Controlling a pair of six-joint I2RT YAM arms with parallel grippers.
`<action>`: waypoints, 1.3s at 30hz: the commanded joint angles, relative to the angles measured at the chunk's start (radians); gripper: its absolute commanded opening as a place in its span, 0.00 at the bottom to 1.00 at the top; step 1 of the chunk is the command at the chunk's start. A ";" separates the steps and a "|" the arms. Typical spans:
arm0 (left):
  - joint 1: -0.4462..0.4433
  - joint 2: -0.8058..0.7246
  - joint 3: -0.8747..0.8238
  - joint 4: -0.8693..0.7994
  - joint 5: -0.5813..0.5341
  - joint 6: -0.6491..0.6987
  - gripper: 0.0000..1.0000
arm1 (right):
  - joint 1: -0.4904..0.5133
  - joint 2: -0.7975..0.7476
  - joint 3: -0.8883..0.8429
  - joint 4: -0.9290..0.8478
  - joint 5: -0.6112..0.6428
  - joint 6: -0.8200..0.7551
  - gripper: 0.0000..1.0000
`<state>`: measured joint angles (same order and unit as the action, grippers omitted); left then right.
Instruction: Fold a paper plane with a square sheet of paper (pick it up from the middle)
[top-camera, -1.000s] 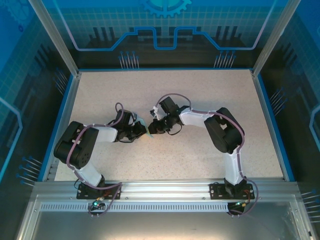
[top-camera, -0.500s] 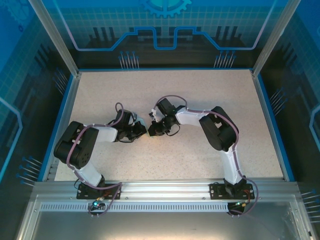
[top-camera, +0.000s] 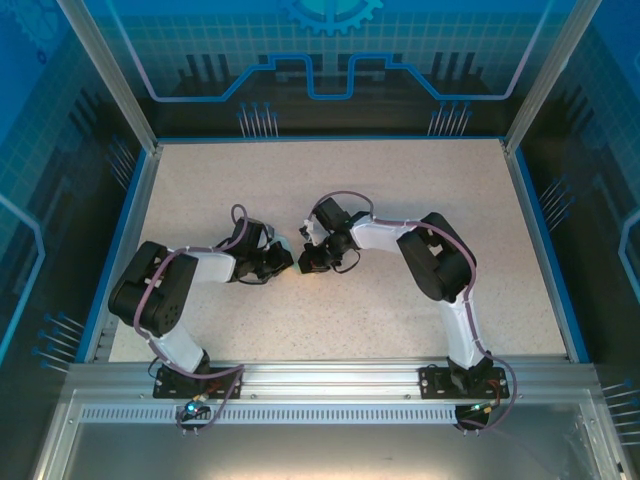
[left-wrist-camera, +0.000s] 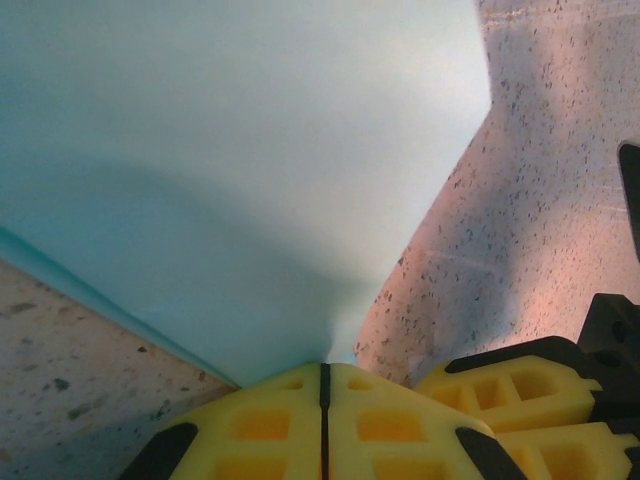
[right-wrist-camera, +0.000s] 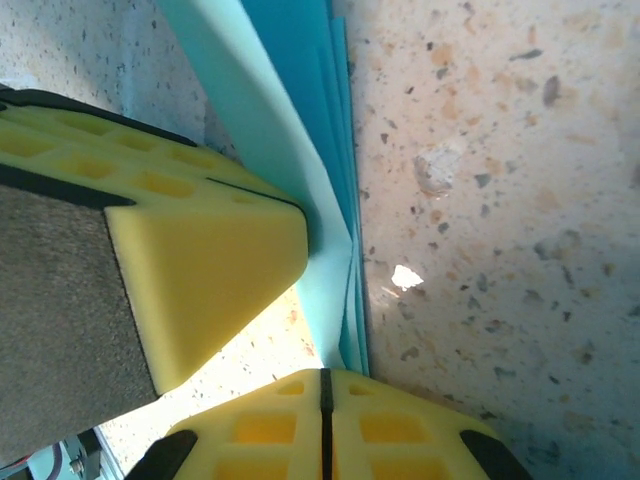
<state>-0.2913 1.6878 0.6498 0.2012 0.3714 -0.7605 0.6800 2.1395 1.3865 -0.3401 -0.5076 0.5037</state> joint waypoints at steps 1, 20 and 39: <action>-0.002 0.041 0.004 -0.098 -0.086 -0.006 0.05 | -0.002 -0.030 -0.034 -0.084 0.084 -0.014 0.07; -0.002 0.045 0.013 -0.110 -0.079 -0.011 0.05 | 0.053 -0.015 0.056 -0.048 0.062 -0.039 0.13; 0.044 -0.008 0.119 -0.179 -0.037 0.184 0.15 | -0.022 0.022 -0.090 -0.020 0.044 -0.013 0.10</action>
<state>-0.2741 1.6928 0.7300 0.0765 0.3584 -0.6682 0.6819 2.1353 1.3487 -0.2707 -0.5247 0.4828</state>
